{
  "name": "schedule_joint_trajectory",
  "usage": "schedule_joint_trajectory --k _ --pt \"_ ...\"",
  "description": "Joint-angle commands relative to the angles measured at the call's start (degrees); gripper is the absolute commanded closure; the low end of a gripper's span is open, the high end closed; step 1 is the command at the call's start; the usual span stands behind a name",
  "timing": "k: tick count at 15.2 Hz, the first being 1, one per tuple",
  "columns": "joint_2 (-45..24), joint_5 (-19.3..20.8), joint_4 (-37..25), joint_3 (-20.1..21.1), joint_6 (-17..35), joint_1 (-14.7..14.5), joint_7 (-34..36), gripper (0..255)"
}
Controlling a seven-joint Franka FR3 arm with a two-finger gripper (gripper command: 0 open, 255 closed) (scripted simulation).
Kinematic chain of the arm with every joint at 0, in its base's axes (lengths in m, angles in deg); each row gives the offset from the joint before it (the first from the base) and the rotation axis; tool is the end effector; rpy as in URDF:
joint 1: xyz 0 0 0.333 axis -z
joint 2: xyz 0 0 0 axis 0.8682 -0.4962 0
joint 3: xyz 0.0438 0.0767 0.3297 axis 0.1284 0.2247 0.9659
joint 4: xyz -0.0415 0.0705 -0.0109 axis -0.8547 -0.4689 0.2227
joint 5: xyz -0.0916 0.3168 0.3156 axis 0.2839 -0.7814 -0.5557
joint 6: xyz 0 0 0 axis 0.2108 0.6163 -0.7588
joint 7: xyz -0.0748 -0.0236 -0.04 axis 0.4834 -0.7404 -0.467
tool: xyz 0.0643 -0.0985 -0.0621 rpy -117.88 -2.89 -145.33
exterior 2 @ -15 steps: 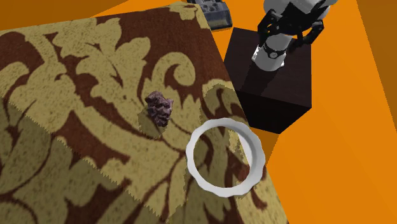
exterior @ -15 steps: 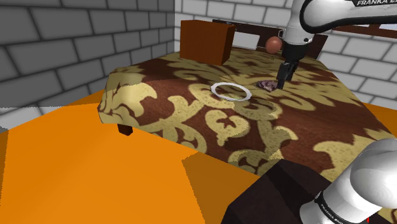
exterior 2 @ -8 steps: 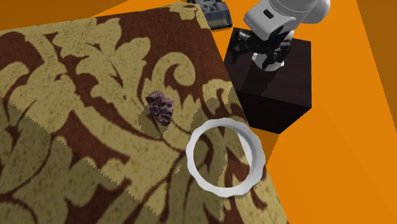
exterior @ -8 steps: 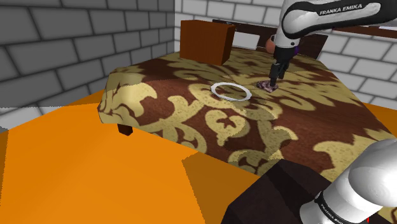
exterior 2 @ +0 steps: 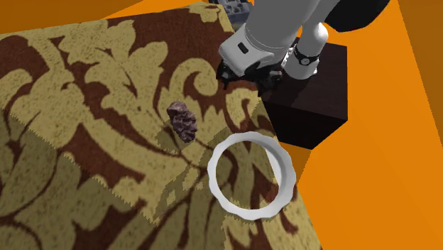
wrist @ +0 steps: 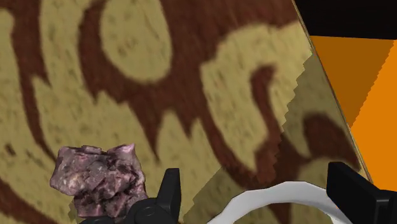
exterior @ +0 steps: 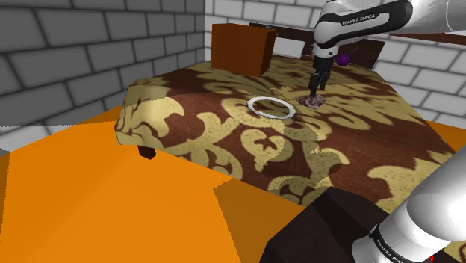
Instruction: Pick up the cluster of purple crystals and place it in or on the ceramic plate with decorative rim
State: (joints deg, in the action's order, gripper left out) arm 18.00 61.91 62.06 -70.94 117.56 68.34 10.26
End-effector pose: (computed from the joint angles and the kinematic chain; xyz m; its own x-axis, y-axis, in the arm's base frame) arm 0.5604 -0.2243 0.4951 0.9870 0.1203 -0.1063 0.1356 -0.9791 0.1517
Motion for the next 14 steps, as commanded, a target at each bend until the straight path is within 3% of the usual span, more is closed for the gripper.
schedule_joint_trajectory --k 1,10,14 --pt "-3.93 -0.51 -3.44 -0.86 0.5 0.73 -1.46 0" --pt "-24.96 -4.96 -26.68 -3.16 -1.79 5.71 -8.13 0" --pt "-26.11 -5.14 -25.88 -3.19 0.16 6.22 -8.33 0"
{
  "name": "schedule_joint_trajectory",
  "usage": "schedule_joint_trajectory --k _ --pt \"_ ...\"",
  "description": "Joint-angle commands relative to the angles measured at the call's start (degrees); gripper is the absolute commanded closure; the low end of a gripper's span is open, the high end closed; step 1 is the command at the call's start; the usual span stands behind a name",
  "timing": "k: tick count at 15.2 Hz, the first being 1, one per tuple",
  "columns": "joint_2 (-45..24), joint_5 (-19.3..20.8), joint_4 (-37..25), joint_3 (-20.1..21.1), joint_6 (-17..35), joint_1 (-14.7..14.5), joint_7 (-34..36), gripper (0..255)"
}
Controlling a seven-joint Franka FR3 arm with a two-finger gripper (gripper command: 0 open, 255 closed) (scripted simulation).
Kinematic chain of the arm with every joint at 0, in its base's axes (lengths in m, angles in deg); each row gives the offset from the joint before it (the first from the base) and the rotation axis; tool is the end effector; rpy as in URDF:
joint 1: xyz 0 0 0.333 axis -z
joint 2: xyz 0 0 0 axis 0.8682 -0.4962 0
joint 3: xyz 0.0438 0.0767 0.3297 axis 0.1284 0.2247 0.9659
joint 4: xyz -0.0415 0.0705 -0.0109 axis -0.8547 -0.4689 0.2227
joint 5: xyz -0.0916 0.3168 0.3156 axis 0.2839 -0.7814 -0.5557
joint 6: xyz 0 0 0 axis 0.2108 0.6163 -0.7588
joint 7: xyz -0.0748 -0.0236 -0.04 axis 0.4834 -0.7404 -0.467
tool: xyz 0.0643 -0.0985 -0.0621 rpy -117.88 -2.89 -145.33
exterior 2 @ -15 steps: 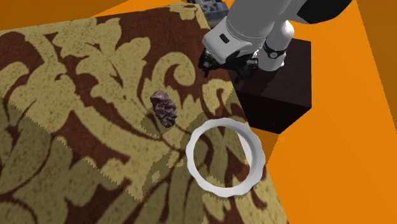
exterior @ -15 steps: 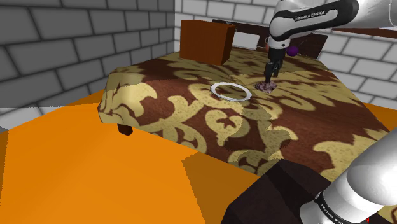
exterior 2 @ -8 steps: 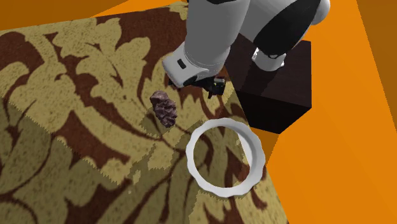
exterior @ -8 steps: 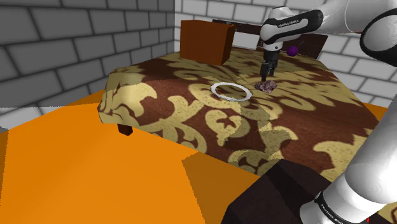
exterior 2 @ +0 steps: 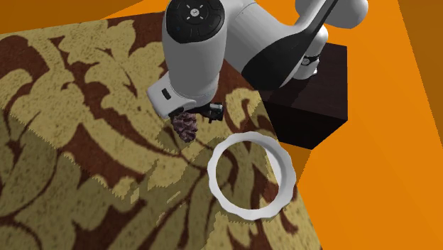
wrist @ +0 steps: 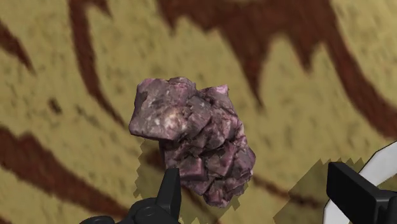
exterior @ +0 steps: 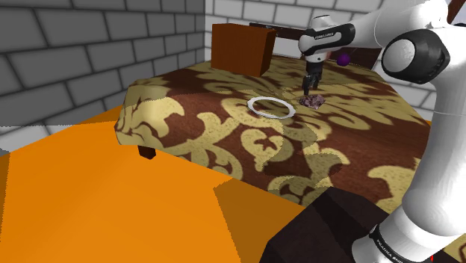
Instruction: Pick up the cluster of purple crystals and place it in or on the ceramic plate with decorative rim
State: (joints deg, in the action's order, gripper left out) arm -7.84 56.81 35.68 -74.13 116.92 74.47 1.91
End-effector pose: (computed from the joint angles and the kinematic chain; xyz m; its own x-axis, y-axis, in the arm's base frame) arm 0.6586 -0.3492 0.4456 0.9871 0.0928 -0.1305 0.1136 -0.9803 0.1615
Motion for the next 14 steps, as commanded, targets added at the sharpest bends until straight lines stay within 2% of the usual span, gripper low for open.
schedule_joint_trajectory --k 1,4,12,13,14 --pt "-0.35 -0.04 1.14 -0.02 1.53 0.15 0.02 0" --pt "-0.67 -0.05 3.39 -0.07 4.12 0.37 0.06 0" --pt "-0.67 -0.05 3.38 -0.07 4.11 0.37 0.06 0" --pt "-0.67 -0.05 3.38 -0.07 4.11 0.37 0.06 255" --pt "-0.67 -0.05 3.38 -0.07 4.11 0.37 0.06 255"
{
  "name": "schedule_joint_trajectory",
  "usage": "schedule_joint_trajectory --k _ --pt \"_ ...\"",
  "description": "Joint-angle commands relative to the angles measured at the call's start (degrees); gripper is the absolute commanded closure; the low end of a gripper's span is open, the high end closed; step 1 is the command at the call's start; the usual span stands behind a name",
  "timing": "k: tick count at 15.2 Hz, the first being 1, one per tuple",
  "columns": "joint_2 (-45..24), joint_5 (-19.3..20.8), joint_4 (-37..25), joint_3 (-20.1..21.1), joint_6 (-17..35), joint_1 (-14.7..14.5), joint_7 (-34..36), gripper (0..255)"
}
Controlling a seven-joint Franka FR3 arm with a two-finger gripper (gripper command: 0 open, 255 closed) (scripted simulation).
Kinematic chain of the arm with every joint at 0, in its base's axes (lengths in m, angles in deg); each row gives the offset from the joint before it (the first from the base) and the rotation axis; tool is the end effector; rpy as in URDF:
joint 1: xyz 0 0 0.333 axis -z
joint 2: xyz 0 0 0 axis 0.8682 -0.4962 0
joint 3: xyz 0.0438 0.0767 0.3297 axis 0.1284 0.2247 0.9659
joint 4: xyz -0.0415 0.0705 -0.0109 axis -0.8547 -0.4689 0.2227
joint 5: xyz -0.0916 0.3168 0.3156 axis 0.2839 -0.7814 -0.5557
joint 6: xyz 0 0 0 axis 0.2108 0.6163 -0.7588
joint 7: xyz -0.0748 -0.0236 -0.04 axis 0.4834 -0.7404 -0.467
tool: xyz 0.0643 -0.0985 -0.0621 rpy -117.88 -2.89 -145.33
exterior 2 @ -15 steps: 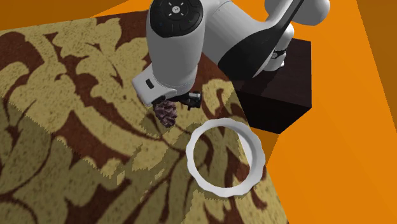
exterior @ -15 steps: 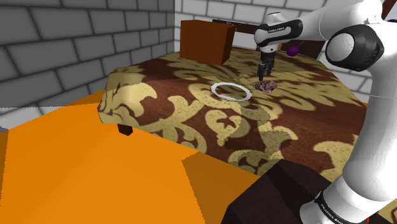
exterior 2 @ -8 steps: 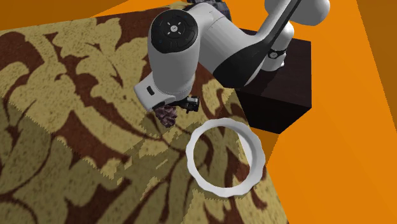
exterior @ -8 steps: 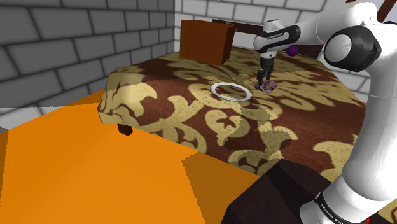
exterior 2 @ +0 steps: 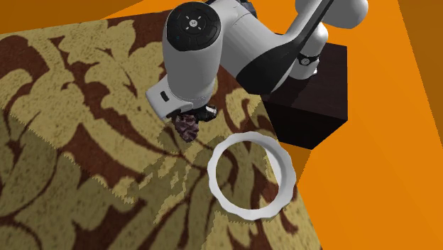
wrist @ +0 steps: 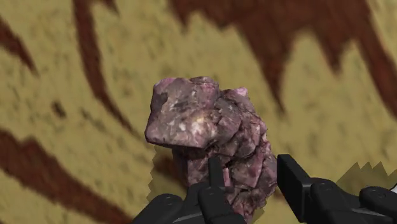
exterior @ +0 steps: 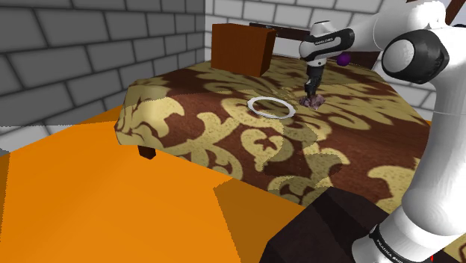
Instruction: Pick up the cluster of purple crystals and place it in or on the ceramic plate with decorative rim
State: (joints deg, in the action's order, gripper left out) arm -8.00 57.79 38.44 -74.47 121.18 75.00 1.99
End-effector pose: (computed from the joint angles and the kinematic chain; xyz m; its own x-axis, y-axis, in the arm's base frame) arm 0.6535 -0.3615 0.4247 0.9886 0.0896 -0.1213 0.1115 -0.9759 0.1875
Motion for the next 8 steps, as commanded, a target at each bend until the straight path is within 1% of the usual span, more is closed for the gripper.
schedule_joint_trajectory --k 1,6,7,8 --pt "-0.62 -1.05 0.43 0.27 -0.22 -0.14 -0.03 255" --pt "-0.99 -1.11 0.91 0.25 0.62 0.0 -0.01 255" --pt "-1.35 -1.13 0.56 0.36 0.58 -0.2 0.32 255" --pt "-0.48 -0.84 0.62 0.72 -0.15 0.21 0.1 255"
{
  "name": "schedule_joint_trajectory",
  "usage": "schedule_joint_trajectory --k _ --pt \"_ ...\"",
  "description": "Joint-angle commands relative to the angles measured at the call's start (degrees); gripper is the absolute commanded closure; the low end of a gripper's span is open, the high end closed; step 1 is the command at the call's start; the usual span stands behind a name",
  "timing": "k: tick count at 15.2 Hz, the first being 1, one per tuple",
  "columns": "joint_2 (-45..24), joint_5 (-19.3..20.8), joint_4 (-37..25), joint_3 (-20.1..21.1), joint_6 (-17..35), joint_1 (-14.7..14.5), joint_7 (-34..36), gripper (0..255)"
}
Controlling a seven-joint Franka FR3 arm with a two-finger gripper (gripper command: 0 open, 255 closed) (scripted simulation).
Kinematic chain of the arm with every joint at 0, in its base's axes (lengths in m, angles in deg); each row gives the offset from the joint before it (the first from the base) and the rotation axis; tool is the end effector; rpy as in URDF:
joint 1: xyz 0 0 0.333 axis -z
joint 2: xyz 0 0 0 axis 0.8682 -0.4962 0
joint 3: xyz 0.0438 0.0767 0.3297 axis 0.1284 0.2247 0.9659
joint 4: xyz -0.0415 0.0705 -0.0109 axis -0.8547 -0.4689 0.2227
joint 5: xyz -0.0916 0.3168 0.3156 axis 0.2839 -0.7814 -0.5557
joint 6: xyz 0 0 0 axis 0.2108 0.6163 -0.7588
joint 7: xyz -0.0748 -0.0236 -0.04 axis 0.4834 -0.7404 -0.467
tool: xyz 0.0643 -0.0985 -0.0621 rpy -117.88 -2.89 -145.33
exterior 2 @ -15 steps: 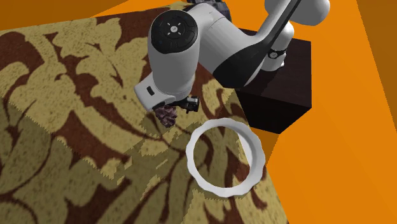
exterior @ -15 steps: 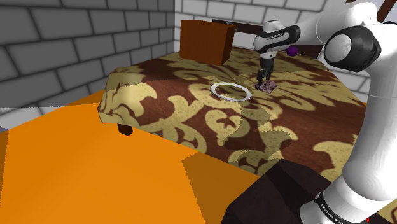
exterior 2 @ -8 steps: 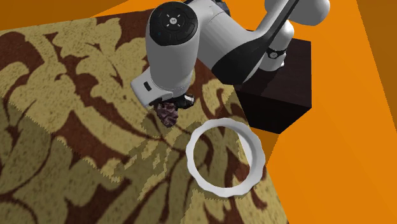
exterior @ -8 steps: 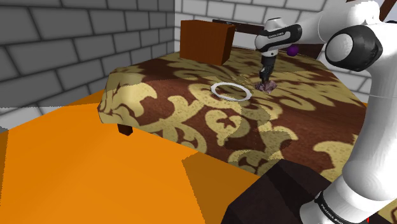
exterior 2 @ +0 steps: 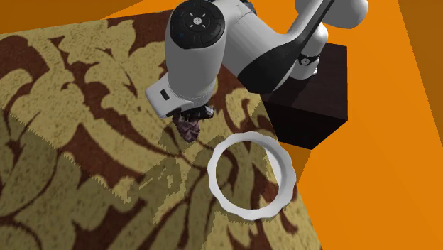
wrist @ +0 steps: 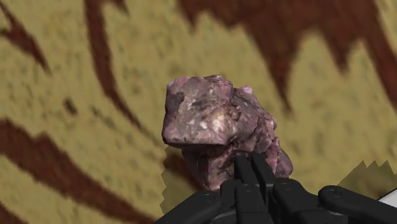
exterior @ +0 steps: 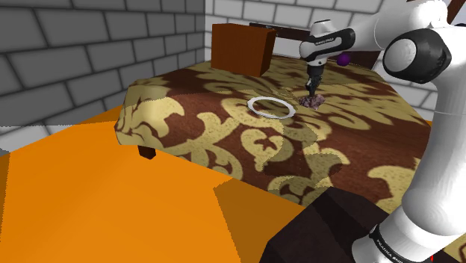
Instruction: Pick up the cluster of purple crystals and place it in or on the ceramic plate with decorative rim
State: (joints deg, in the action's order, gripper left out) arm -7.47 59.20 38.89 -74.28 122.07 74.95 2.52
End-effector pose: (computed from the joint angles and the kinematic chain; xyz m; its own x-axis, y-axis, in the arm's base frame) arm 0.6535 -0.3612 0.4288 0.9888 0.0920 -0.1175 0.1155 -0.9703 0.2126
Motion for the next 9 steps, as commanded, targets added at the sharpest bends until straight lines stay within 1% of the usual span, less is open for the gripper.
schedule_joint_trajectory --k 1,2,3,4,6,7,8,9 --pt "-0.86 -2.17 -0.4 0.68 -1.74 0.4 -0.5 255" --pt "-0.74 -2.17 -0.99 0.69 -2.44 0.41 -0.6 255" --pt "-0.08 -1.37 -0.69 0.35 -1.53 0.34 -0.35 255" --pt "-0.08 -1.37 -0.69 0.35 -1.53 0.34 -0.36 0" --pt "-5.62 -4.99 -11.19 1.21 -12.89 4.9 -12.35 0" --pt "-9.59 -6.2 -18.24 1.67 -19.39 7.27 -17.94 0" --pt "-11.54 -6.52 -21.65 2.01 -22.31 8.38 -20.16 0" --pt "-11.16 -6.42 -20.31 2.07 -21.34 8.37 -20.1 0"
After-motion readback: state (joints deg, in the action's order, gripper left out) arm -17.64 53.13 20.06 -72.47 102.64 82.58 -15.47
